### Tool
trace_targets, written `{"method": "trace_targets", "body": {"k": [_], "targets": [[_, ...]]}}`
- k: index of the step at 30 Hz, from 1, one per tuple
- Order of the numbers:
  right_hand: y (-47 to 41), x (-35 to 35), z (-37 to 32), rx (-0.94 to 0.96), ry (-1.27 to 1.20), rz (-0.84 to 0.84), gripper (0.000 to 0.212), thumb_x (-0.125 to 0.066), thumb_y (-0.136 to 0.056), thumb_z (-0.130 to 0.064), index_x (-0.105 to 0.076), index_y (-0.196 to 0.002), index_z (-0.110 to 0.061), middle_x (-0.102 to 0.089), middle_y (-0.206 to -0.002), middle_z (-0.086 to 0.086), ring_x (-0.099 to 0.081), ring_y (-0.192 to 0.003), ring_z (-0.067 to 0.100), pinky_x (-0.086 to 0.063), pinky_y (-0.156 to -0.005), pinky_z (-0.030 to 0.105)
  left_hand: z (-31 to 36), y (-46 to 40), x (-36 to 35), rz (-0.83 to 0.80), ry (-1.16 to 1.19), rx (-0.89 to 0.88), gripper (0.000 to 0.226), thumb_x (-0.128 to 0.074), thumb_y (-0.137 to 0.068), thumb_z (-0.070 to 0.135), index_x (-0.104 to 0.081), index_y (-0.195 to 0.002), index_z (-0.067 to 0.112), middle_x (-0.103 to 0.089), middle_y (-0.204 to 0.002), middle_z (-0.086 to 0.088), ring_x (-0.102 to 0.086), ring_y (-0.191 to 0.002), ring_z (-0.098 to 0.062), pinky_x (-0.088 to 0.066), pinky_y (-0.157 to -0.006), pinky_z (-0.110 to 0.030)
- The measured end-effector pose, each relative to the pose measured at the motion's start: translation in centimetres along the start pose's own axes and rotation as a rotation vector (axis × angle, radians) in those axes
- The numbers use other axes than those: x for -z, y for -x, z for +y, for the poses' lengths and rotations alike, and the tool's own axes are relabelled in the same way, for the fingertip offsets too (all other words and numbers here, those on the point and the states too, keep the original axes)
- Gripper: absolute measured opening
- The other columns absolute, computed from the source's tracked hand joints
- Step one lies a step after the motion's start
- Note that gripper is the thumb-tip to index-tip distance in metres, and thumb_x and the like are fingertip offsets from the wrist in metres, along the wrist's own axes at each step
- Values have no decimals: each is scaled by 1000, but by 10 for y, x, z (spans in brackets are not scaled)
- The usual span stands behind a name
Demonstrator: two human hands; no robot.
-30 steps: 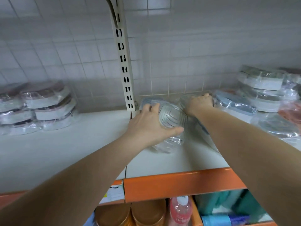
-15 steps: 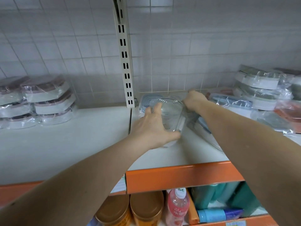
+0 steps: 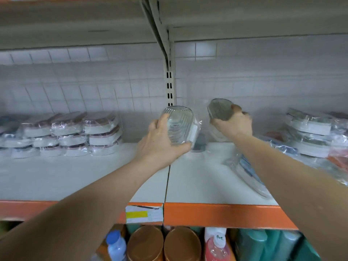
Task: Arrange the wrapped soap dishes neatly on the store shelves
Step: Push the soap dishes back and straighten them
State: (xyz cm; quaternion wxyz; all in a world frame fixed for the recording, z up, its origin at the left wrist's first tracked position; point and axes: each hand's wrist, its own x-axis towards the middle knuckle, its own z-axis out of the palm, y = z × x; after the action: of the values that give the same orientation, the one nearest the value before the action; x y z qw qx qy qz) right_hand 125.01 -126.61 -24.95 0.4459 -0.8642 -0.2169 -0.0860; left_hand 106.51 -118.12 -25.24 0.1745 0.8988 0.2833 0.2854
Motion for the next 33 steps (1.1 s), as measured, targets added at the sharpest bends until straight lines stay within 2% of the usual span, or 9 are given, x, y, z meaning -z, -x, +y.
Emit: {"method": "trace_targets", "body": {"k": [4, 8, 17, 26, 33], "targets": [[40, -31, -31, 141, -26, -191, 80, -69, -76, -42, -30, -143, -20, -36, -140, 15, -36, -129, 33, -36, -104, 41, -26, 6, 26, 91, -61, 130, 88, -66, -75, 52, -17, -144, 28, -27, -144, -2, -43, -125, -27, -36, -93, -34], [91, -60, -70, 233, -78, -300, 81, -69, -75, -44, -30, -143, -24, -35, -140, 13, -33, -131, 31, -34, -106, 44, -59, 28, 56, 125, -115, 233, 91, -65, -74, 54, -16, -145, 26, -27, -144, -5, -41, -128, -28, -36, -98, -35], [202, -100, -180, 341, -118, -384, 81, -69, -74, -46, -31, -142, -24, -37, -137, 14, -37, -127, 33, -36, -105, 43, -152, 107, 175, 255, -159, 325, 93, -64, -74, 54, -11, -146, 28, -24, -146, -4, -42, -127, -29, -35, -98, -36], [372, -190, -330, 514, -179, -504, 80, -69, -72, -44, -32, -139, -22, -43, -136, 14, -34, -128, 31, -36, -101, 41, -298, 215, 323, 346, -232, 477, 95, -64, -75, 54, -8, -147, 27, -24, -146, -7, -44, -124, -33, -38, -96, -40], [443, -256, -414, 563, -200, -606, 77, -68, -74, -45, -34, -139, -22, -41, -134, 13, -38, -125, 30, -39, -101, 40, -392, 254, 398, 371, -250, 553, 92, -65, -75, 53, -12, -145, 26, -28, -142, -6, -48, -120, -31, -41, -91, -38]]}}
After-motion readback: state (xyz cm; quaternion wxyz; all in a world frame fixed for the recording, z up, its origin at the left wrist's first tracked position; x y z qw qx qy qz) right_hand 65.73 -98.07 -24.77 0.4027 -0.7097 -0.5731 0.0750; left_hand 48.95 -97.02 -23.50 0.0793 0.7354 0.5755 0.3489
